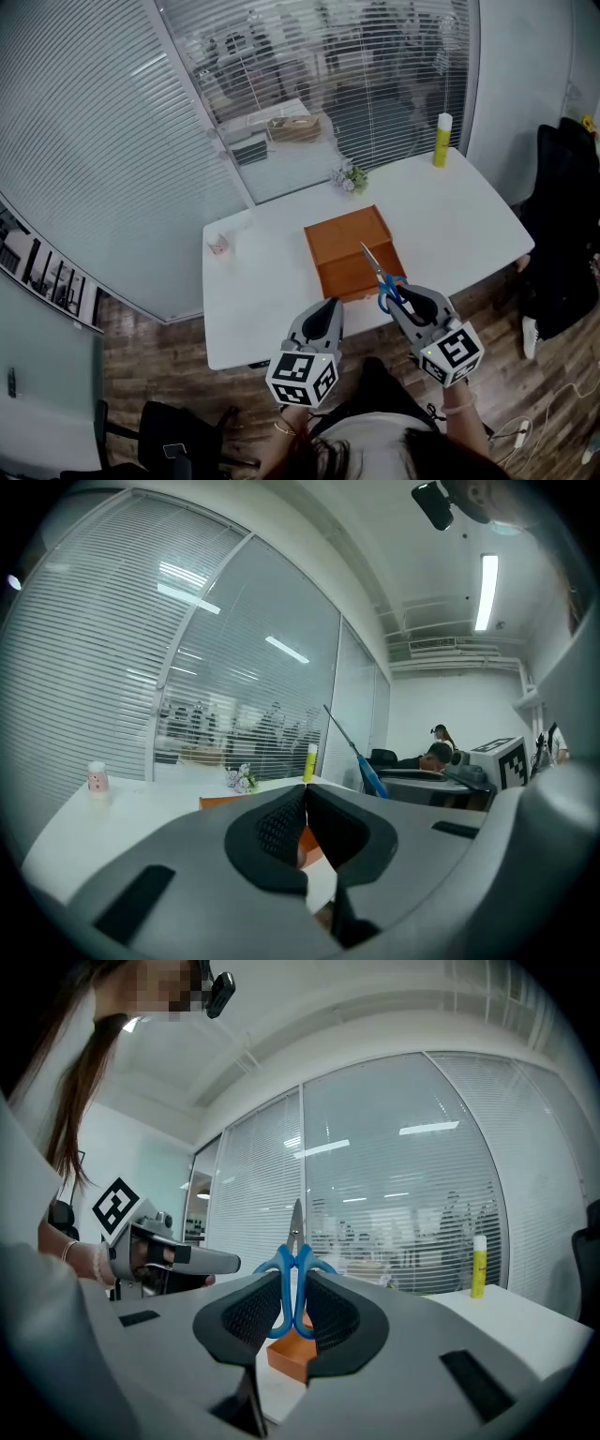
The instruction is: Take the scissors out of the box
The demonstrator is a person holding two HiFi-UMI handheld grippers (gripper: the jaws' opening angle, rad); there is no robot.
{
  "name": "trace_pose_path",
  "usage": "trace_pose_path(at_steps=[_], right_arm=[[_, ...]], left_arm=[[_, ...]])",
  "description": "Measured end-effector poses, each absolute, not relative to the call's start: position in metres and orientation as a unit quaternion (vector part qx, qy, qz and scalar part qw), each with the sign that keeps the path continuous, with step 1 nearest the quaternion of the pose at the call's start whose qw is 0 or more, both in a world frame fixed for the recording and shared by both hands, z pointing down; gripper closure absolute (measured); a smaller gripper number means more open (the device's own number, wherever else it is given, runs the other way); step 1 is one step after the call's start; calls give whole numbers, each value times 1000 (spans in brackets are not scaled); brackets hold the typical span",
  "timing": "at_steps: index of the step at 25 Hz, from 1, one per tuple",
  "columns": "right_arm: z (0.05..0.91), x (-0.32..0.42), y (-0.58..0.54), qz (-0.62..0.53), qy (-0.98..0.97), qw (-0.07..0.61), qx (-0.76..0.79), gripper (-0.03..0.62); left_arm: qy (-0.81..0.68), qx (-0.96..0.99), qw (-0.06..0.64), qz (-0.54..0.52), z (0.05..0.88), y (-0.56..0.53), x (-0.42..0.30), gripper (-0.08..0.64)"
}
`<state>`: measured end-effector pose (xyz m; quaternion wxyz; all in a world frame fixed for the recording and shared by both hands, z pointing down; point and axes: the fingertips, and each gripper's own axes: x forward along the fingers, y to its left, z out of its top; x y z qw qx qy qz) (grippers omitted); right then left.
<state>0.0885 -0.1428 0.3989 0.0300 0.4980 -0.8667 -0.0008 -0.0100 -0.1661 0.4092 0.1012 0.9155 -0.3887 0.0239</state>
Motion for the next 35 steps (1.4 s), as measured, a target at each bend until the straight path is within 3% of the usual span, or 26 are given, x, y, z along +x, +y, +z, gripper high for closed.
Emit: trace_pose_path(at_steps=[35], right_arm=[[399,85,-179,3,-868,46,495,482]], left_arm=[[-385,915,119,20,412,-200,-7,541]])
